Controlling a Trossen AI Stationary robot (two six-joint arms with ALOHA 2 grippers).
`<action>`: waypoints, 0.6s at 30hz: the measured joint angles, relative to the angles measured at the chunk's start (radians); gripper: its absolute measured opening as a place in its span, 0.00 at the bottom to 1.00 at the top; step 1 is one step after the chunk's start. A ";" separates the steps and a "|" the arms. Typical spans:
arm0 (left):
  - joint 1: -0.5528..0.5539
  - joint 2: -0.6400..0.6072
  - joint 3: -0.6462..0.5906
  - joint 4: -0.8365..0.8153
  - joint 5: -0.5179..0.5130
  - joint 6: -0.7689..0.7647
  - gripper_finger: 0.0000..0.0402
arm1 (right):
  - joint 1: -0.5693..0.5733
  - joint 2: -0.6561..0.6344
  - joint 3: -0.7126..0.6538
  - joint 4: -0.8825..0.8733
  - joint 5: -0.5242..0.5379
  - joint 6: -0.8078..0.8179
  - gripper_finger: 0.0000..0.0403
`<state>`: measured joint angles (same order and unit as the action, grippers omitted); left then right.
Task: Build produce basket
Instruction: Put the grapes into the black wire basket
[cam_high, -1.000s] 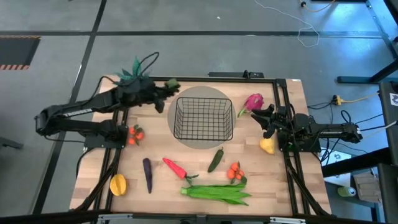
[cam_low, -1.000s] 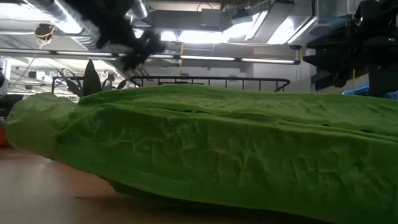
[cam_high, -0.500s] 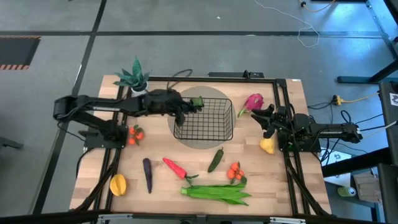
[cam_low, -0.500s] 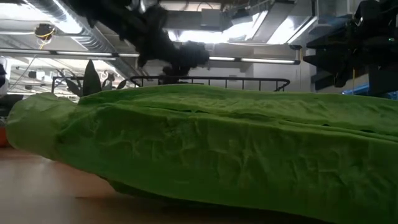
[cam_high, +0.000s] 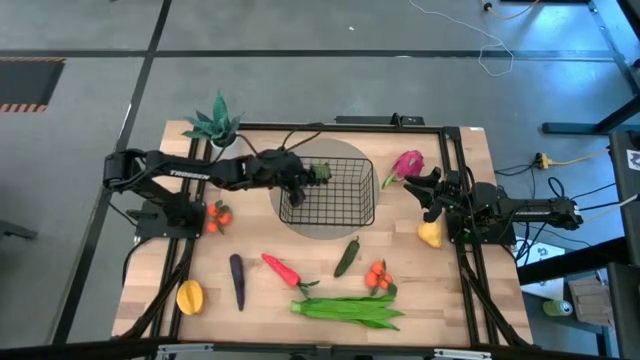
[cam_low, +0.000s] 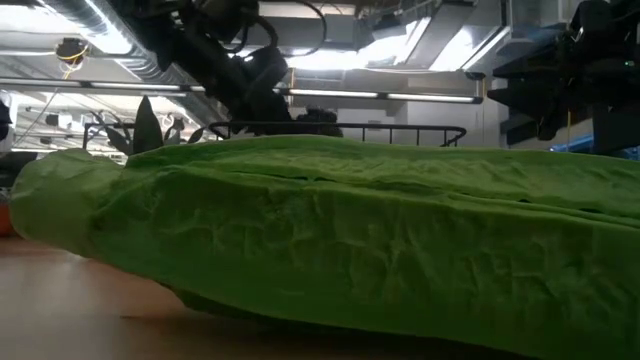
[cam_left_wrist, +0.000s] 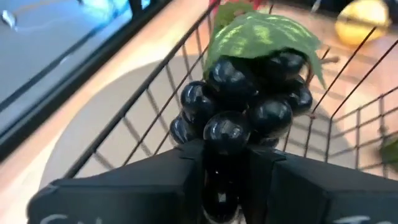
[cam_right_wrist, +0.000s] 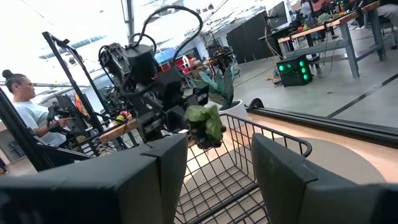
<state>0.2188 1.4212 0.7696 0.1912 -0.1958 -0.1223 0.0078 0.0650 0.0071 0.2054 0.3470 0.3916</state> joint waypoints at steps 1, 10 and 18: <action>0.000 0.000 0.000 0.017 0.001 0.000 0.15 | 0.000 0.000 0.000 0.000 0.000 0.000 0.42; 0.000 0.000 0.000 0.056 0.000 0.000 0.23 | 0.000 0.000 0.000 0.000 0.000 0.000 0.42; 0.000 0.000 0.000 0.056 -0.001 0.000 0.30 | 0.000 0.000 0.000 0.000 0.000 0.000 0.42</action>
<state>0.2192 1.4210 0.7696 0.2474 -0.1967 -0.1226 0.0078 0.0650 0.0073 0.2054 0.3470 0.3920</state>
